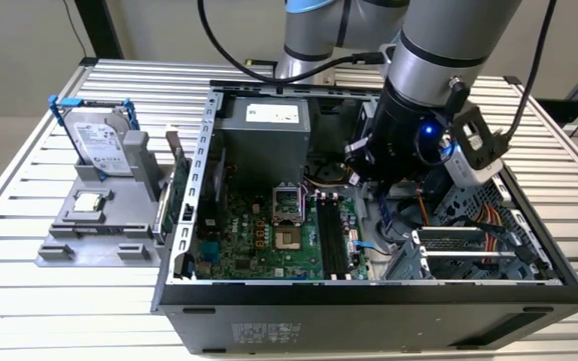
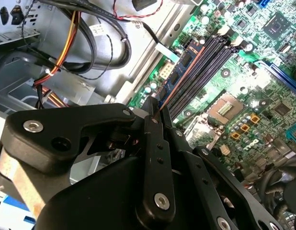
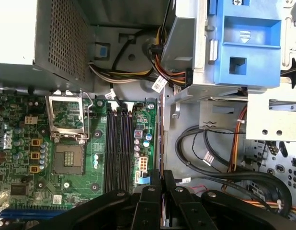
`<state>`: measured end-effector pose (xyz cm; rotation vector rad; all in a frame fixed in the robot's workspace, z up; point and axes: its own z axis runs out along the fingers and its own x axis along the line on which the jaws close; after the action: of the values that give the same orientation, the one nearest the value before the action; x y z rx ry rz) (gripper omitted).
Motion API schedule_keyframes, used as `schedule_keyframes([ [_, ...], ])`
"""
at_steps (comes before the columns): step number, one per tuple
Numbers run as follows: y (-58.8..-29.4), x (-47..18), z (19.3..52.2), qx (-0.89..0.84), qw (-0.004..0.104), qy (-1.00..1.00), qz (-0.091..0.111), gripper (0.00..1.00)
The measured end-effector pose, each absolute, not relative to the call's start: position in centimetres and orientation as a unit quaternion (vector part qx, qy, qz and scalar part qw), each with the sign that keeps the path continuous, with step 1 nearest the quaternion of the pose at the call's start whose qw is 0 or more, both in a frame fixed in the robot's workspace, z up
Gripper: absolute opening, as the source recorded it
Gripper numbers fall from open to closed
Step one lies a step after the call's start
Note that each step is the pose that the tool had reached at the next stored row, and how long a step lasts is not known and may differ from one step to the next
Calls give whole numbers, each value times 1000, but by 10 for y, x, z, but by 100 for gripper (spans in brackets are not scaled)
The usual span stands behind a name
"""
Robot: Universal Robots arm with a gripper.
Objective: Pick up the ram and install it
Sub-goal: 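Insert the ram into the slot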
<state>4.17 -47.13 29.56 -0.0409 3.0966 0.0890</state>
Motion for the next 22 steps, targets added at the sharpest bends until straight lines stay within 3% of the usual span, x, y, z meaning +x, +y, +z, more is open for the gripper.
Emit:
schedule_keyframes([
  [22,-471,40,282,-6,22,999,26,0],
])
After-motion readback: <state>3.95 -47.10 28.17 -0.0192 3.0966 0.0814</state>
